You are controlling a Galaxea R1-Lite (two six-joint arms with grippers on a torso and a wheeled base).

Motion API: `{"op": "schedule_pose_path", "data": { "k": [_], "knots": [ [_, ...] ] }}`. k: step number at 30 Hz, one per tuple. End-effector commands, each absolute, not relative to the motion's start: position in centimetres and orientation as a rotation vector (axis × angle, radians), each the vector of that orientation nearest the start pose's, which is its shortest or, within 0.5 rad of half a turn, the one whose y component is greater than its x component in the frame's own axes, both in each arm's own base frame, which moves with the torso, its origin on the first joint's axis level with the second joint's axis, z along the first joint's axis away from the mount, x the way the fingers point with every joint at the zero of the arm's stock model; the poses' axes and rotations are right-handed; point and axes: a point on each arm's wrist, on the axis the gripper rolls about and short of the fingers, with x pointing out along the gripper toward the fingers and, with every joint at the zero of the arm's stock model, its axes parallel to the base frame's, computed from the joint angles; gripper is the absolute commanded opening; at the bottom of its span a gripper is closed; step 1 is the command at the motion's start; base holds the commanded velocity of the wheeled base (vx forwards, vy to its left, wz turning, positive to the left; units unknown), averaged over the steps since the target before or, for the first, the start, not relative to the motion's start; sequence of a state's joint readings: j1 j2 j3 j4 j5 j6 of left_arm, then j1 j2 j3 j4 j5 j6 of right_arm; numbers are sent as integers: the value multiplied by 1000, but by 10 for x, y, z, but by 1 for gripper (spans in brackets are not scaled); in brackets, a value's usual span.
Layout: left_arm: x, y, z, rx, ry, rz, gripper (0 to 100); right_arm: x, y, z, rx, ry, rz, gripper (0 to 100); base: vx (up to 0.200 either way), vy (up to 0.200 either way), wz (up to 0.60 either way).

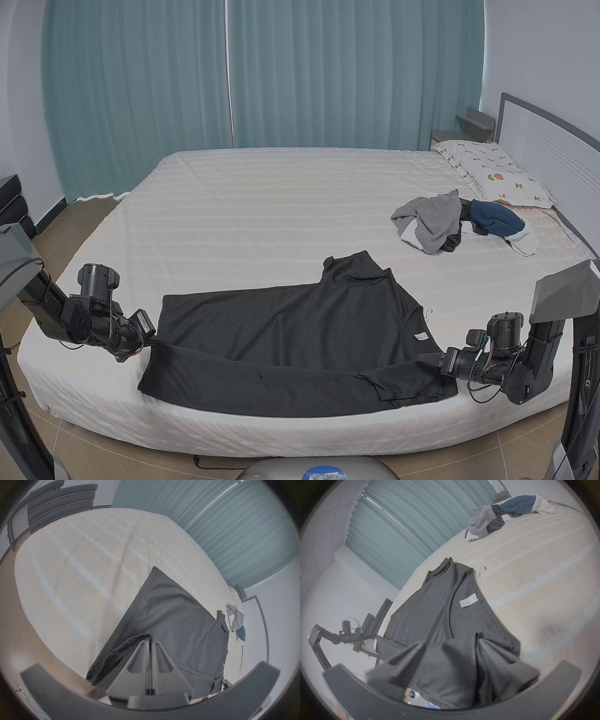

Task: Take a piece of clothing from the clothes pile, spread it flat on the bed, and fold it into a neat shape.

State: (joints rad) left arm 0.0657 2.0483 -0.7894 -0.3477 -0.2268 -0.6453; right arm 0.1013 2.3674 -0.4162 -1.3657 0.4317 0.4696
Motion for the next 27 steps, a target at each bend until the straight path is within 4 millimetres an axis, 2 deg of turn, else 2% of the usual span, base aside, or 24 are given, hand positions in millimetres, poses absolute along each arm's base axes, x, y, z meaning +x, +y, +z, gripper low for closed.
{"op": "schedule_pose_path", "data": {
  "k": [1, 5, 10, 16, 20, 23, 24, 27],
  "knots": [
    [326, 16, 42, -732, 928, 149, 0, 296, 35, -37, 552, 701, 361, 0, 0, 0, 0],
    [325, 16, 43, -732, 926, 148, 0, 294, 26, -34, 570, 683, 342, 0, 0, 0, 0],
    [320, 16, 43, -733, 935, 152, 0, 290, 23, -32, 574, 671, 345, 0, 0, 0, 0],
    [311, 16, 54, -733, 912, 146, 0, 283, 24, -26, 575, 625, 359, 0, 0, 0, 0],
    [301, 19, 67, -736, 907, 153, 0, 273, 25, -13, 583, 599, 365, 0, 0, 0, 0],
    [298, 18, 70, -732, 919, 155, 0, 269, 24, -6, 581, 587, 367, 0, 0, 0, 0],
    [293, 20, 70, -724, 932, 161, 0, 266, 23, 3, 578, 564, 371, 0, 0, 0, 0],
    [286, 22, 68, -707, 943, 161, 0, 259, 23, 14, 583, 547, 377, 0, 0, 0, 0]
  ]
}}
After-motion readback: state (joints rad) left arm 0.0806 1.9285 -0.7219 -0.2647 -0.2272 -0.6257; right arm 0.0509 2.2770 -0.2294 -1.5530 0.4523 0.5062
